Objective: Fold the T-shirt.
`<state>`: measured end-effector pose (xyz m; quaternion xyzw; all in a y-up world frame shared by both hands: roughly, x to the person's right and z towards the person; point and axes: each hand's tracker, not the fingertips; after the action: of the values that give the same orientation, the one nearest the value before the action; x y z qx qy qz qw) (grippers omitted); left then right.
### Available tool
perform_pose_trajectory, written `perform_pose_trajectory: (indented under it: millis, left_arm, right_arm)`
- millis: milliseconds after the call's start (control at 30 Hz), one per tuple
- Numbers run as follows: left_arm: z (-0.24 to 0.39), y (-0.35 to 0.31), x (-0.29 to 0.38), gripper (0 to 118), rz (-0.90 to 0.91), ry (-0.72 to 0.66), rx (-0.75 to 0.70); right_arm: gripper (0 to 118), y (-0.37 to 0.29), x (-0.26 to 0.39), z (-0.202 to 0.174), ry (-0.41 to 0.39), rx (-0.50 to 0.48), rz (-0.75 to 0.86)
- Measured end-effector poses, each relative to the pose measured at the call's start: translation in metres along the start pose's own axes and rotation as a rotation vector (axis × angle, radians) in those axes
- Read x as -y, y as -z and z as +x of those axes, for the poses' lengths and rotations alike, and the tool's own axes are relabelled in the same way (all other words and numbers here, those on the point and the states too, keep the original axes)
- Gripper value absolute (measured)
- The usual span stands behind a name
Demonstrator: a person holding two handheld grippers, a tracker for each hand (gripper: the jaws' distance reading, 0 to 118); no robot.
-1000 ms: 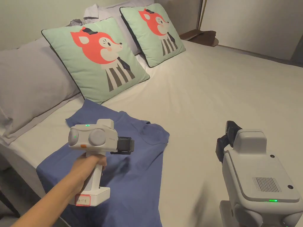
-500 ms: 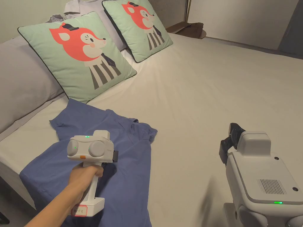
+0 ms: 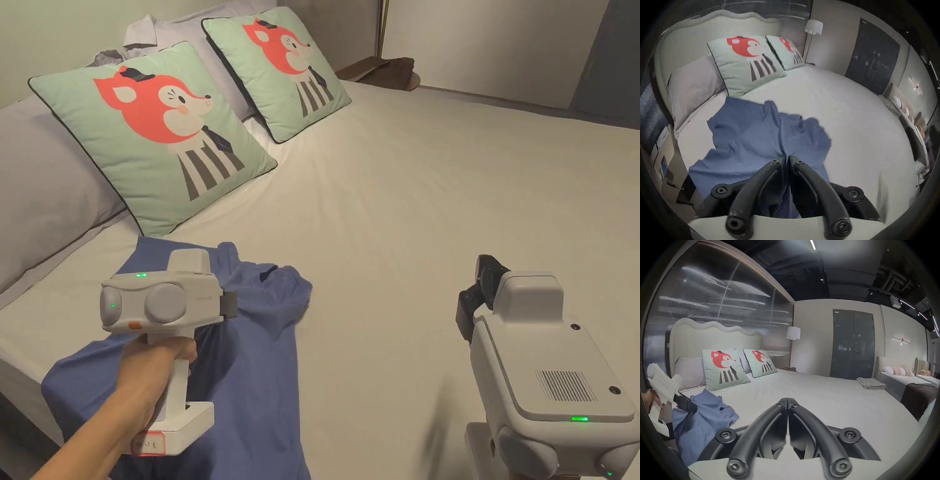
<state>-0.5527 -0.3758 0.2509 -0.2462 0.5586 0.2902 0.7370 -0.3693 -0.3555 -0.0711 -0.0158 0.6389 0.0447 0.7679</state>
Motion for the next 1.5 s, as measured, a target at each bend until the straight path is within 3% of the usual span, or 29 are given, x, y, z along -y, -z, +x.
perform_pose_trajectory:
  millis: [467,767,1033,1167,1500]
  left_arm:
    - [0.149,-0.123,-0.090,2,0.301,0.213,0.339]
    - [0.291,-0.162,-0.119,2,0.400,0.395,0.566]
    - [0.387,-0.141,-0.083,2,0.280,0.474,0.740]
    - [0.413,-0.110,-0.040,2,0.175,0.509,0.760]
    - [0.402,0.000,0.074,2,-0.144,0.533,0.675]
  right_arm:
    - [0,-0.047,-0.026,0.059,0.021,0.122,0.081]
    - [0,-0.097,-0.043,0.134,0.010,0.316,0.135]
    - [0,-0.153,-0.048,0.203,-0.019,0.508,0.148]
    - [0,-0.173,-0.041,0.224,-0.015,0.552,0.130]
    - [0,-0.180,-0.012,0.223,-0.008,0.572,0.064]
